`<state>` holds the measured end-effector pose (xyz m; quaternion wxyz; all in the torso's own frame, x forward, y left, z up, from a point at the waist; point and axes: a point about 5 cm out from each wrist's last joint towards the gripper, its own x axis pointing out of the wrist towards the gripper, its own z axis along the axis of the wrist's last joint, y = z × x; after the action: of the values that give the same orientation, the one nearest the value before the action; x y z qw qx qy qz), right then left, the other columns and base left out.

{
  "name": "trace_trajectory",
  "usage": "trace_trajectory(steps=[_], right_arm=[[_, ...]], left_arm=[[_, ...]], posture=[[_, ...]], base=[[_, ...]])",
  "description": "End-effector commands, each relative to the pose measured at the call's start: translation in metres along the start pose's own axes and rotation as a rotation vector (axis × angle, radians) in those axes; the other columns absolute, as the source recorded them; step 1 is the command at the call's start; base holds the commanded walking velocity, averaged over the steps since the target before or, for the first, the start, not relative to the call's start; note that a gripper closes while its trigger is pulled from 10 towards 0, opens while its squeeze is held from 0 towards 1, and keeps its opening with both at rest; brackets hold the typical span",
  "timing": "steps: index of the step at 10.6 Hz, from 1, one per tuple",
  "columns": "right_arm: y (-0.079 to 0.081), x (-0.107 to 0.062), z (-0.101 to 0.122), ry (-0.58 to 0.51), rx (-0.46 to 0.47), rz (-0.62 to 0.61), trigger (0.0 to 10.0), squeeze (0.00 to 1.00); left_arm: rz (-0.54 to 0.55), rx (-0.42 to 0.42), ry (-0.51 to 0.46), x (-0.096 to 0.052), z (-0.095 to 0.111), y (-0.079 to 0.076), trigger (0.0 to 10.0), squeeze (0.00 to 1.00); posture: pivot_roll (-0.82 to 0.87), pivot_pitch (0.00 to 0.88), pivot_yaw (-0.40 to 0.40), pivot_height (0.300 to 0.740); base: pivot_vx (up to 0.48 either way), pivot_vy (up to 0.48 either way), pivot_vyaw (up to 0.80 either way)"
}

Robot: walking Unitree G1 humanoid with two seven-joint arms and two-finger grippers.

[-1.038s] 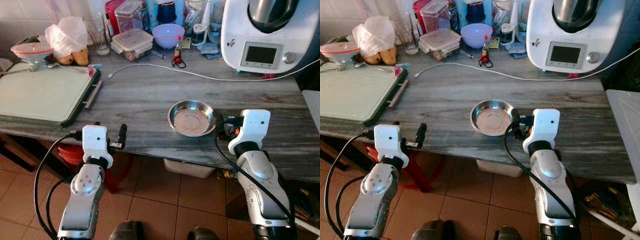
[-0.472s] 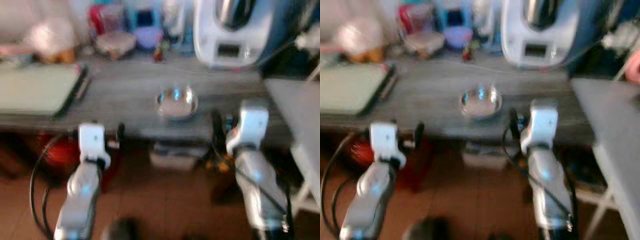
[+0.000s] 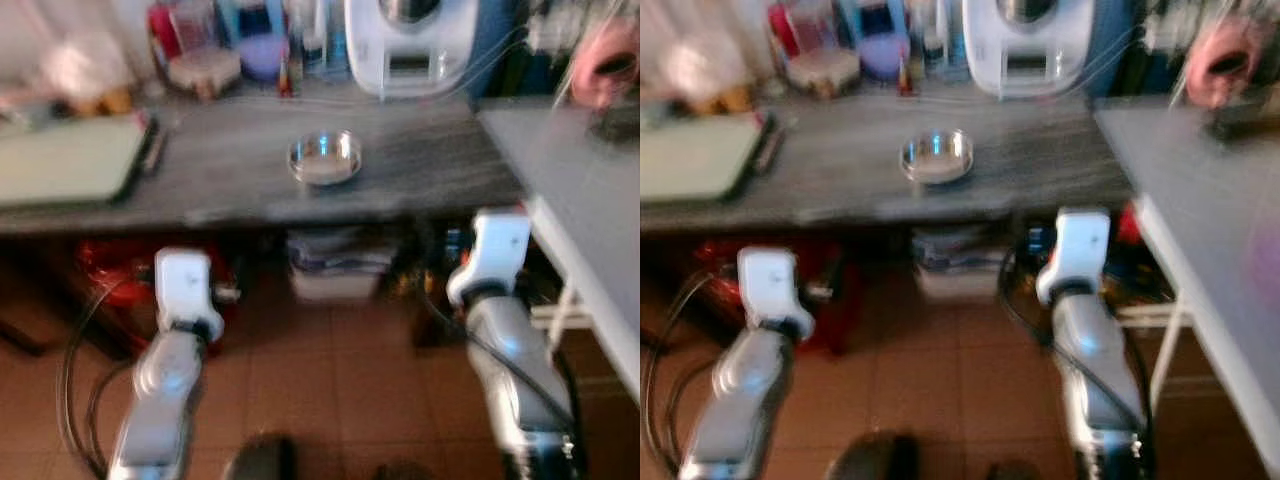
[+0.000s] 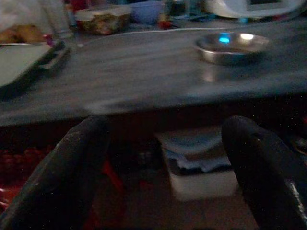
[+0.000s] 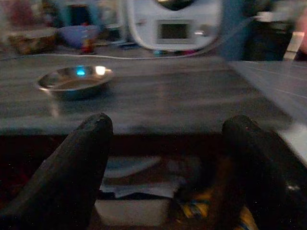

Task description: Setting the table

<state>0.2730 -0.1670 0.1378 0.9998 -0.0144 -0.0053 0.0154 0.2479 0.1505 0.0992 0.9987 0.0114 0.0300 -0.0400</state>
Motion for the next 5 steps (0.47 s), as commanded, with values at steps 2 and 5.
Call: trace_trajectory(steps=[2,5], right_arm=[[0.0014,0.0011,0.0025,-0.011,0.006,0.001,10.0,0.00],[-0.0007,0.0040,0.0033,-0.009,-0.038,-0.017,10.0,0.00]], left_arm=[[-0.005,0.009,-0.023,0.0022,0.0063,0.0024,10.0,0.00],[-0.060,-0.007,-0.057,0.0003,0.0134,-0.0012,10.0,0.00]], posture=[[-0.04,0.040,0.044,0.740],[-0.04,0.037,0.043,0.740]], base=[[-0.144,0.000,0.00],[0.000,-0.241,0.00]])
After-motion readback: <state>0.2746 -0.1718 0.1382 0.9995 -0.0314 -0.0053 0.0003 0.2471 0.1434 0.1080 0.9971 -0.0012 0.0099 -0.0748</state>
